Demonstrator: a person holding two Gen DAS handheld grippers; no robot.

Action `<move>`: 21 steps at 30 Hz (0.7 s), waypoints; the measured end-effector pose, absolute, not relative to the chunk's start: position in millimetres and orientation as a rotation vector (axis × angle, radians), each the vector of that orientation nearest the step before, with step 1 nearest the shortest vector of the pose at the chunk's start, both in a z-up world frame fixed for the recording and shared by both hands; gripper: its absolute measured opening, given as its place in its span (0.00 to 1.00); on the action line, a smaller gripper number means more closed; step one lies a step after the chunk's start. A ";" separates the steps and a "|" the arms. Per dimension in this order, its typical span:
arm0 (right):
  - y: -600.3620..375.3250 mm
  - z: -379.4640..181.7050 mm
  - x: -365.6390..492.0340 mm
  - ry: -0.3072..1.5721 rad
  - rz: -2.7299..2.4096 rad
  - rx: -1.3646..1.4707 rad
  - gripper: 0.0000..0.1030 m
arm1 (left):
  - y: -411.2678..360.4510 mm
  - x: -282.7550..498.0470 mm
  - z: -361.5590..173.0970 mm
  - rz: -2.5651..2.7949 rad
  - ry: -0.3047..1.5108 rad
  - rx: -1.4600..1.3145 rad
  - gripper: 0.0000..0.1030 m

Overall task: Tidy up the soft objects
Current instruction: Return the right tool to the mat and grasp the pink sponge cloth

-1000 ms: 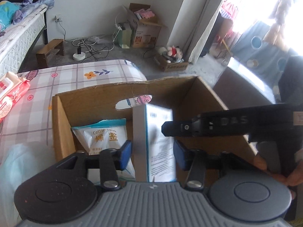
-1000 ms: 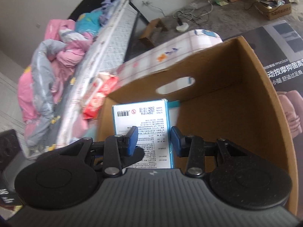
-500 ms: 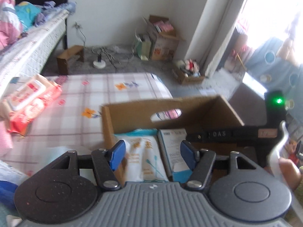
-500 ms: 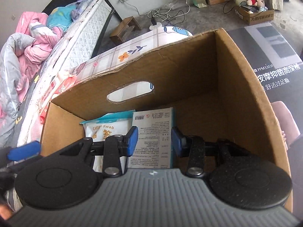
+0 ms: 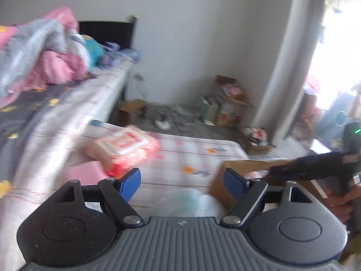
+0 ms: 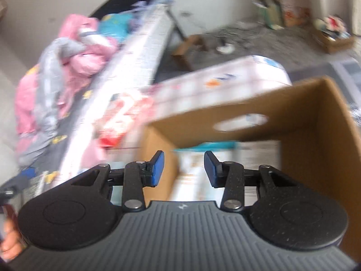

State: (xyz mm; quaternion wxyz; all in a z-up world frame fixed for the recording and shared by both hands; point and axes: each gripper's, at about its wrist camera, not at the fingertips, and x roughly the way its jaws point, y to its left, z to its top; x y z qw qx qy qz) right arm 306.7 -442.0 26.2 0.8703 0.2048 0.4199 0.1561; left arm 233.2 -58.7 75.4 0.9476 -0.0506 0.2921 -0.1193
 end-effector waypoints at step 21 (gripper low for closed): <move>-136.9 -37.5 457.6 1.234 0.559 0.361 0.41 | 84.8 332.3 -25.9 -0.044 0.884 -0.194 0.75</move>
